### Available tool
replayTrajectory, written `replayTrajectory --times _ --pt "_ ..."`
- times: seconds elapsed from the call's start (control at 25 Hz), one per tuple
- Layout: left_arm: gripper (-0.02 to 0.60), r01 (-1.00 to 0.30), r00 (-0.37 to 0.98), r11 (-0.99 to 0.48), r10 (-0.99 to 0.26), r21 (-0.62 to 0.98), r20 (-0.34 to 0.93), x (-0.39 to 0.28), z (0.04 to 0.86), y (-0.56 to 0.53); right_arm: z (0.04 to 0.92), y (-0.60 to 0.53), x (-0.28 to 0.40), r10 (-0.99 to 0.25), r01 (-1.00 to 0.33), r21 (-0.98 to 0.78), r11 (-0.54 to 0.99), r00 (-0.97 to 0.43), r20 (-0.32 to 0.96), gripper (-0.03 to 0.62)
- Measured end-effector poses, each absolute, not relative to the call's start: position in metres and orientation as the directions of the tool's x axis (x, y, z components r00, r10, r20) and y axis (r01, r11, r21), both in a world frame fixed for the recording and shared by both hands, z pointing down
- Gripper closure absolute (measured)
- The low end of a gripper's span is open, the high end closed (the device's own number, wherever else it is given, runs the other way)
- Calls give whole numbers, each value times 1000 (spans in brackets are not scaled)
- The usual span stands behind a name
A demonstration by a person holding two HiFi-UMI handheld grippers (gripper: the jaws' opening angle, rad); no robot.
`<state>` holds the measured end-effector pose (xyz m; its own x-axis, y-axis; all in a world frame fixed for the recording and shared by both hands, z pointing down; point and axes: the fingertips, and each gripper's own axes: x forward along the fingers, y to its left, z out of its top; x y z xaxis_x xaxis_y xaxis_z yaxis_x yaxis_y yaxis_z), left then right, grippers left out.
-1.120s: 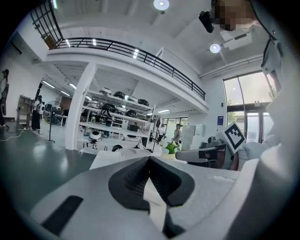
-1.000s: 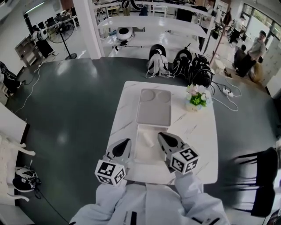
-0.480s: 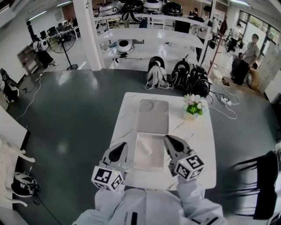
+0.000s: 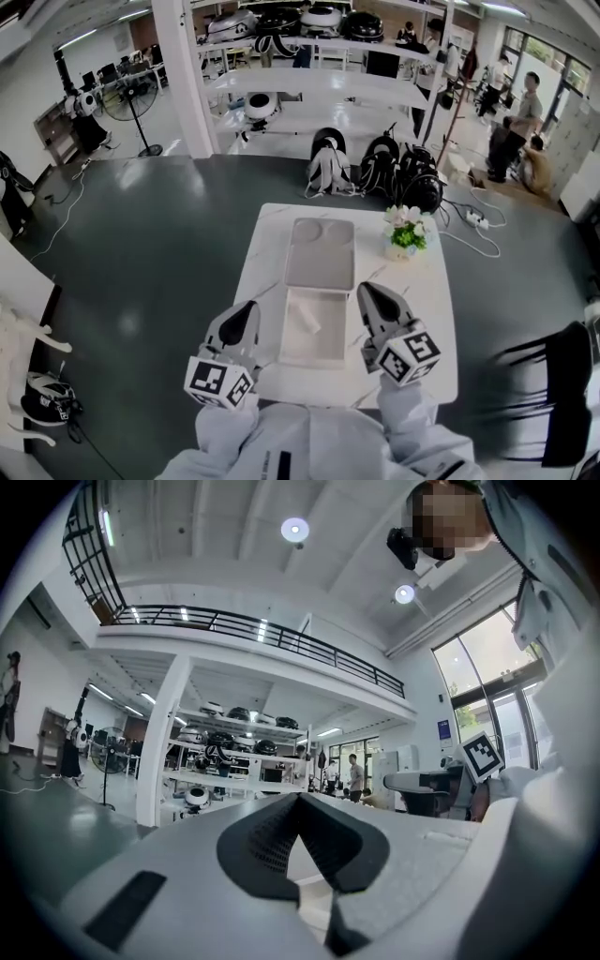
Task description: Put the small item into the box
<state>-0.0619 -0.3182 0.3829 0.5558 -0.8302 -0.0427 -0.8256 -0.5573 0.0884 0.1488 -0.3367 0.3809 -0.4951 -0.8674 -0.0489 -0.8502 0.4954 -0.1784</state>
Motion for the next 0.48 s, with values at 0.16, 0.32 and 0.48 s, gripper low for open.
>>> replayTrajectory --times 0.16,0.32,0.48 --pt "583 -830 551 -552 -834 77 -39 -64 382 -318 380 -337 154 -878 -862 -172 477 -477 -45 602" --pt "583 -829 553 -553 -833 80 -31 -63 385 -316 382 -337 156 -884 -866 -182 466 -467 -40 602" --pt "583 -829 554 -554 -832 81 -25 -61 386 -317 381 -338 159 -888 -870 -182 458 -459 -39 602"
